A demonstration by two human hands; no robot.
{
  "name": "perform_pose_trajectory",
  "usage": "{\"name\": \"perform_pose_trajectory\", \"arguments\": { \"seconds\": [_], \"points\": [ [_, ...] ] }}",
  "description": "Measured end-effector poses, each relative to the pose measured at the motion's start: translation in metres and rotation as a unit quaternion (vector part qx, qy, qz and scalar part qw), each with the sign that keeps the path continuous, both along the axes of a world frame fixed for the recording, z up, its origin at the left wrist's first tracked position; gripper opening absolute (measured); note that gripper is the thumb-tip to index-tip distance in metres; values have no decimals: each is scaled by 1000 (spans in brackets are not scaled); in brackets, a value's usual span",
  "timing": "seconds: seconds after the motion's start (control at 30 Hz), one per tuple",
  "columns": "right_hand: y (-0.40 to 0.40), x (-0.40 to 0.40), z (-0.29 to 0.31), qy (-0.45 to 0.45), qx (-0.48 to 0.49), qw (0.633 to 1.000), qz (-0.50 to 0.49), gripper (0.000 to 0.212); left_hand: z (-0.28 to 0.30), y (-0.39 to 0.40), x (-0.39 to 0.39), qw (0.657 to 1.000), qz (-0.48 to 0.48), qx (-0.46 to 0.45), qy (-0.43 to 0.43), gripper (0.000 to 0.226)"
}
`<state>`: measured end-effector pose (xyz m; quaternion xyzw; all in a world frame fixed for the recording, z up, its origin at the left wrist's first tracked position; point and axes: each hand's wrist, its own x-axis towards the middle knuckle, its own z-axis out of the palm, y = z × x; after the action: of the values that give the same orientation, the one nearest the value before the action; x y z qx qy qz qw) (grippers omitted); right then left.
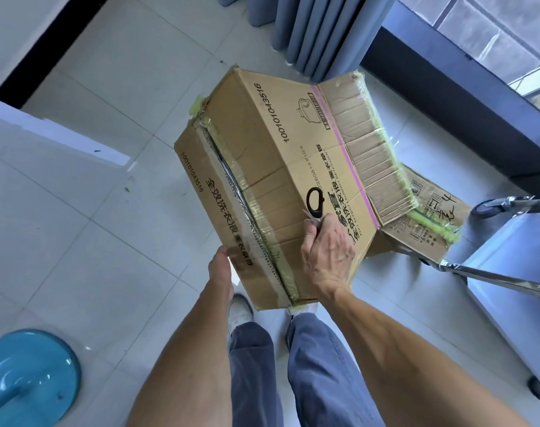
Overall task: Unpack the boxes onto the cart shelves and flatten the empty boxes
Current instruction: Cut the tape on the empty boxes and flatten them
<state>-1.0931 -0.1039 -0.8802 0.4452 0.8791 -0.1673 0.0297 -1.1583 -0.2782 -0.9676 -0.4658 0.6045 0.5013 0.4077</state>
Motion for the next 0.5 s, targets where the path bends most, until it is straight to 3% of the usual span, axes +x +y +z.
{"name": "perform_pose_trajectory", "arguments": {
  "seconds": [0.13, 0.27, 0.5],
  "points": [
    [-14, -24, 15, 33, 4, 999, -20, 28, 17, -3, -11, 999, 42, -2, 23, 28],
    [-38, -41, 38, 44, -8, 999, -10, 29, 40, -31, -14, 992, 58, -98, 57, 43],
    [-84, -55, 86, -3, -34, 999, 28, 21, 92, -77, 1, 975, 60, -188, 104, 39]
  ]
}}
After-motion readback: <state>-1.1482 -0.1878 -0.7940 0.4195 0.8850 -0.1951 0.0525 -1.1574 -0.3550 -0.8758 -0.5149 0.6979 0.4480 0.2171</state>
